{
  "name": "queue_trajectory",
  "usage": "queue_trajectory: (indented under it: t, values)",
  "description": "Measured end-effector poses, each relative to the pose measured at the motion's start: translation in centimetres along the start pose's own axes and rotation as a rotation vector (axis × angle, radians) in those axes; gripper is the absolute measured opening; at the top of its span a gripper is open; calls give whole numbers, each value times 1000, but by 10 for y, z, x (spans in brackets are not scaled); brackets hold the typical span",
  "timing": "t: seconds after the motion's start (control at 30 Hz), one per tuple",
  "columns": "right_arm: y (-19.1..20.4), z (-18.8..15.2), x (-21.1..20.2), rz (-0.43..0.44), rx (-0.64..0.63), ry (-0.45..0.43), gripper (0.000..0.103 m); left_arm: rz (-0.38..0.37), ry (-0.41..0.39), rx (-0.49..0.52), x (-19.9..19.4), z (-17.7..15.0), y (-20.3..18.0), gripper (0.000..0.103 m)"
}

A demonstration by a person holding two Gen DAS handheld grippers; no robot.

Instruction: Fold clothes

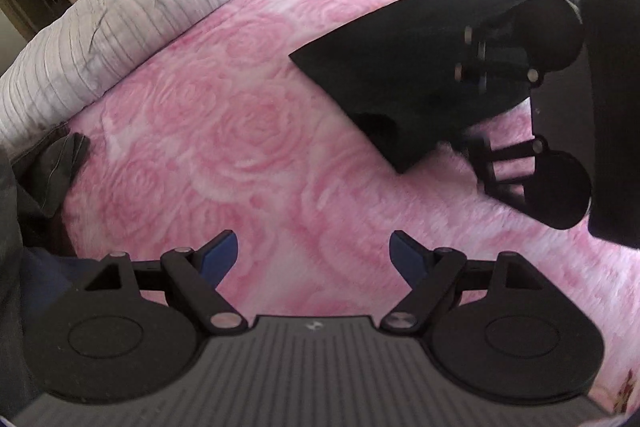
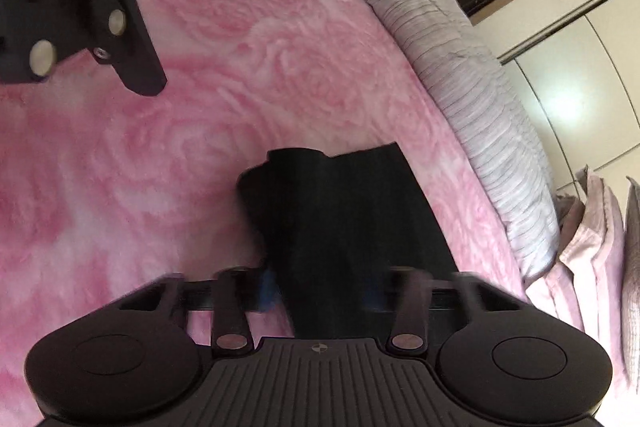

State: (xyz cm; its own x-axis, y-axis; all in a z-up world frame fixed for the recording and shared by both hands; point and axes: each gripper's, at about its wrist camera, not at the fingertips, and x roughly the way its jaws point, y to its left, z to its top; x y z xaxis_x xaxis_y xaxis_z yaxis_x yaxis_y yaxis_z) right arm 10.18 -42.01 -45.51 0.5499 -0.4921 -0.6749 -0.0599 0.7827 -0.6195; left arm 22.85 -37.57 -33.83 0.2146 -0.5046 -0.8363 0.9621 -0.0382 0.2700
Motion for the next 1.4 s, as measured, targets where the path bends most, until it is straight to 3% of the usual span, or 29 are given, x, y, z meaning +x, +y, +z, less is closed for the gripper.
queue_trajectory:
  t: [0.1, 0.2, 0.33, 0.47, 0.57, 0.67, 0.73, 0.87, 1.0, 1.23, 1.37, 1.4]
  values:
    - [-8, 2, -1, 18, 27, 5, 5, 3, 4, -6, -1, -3, 4, 81]
    - [-30, 8, -15, 34, 130, -17, 4, 9, 0, 18, -5, 4, 2, 81]
    - [-94, 4, -46, 42, 419, -95, 3, 17, -11, 53, -8, 27, -10, 81]
    - [-189, -48, -88, 11, 835, -207, 3, 17, -34, 106, -10, 70, -40, 81]
    - [-253, -129, -128, -83, 1131, -292, 3, -2, -58, 143, -7, 107, -78, 81]
    - [-286, -232, -149, -168, 1380, -300, 3, -25, -81, 178, -3, 144, -118, 80]
    - [-289, -310, -140, -188, 1539, -245, 3, -45, -86, 213, 4, 166, -150, 80]
    - [-265, -441, -94, -136, 1885, -24, 3, -91, -78, 261, 20, 196, -203, 80]
    - [-260, -471, -82, -28, 1906, -34, 3, -131, -69, 321, 31, 215, -244, 80]
    - [-267, -473, -101, -57, 1959, -27, 3, -148, -71, 422, 44, 241, -272, 80]
    - [-275, -480, -95, 8, 1959, 20, 4, -159, -100, 491, 52, 254, -275, 80]
    - [-277, -478, -102, -11, 1951, 32, 12, -164, -112, 525, 55, 258, -275, 80]
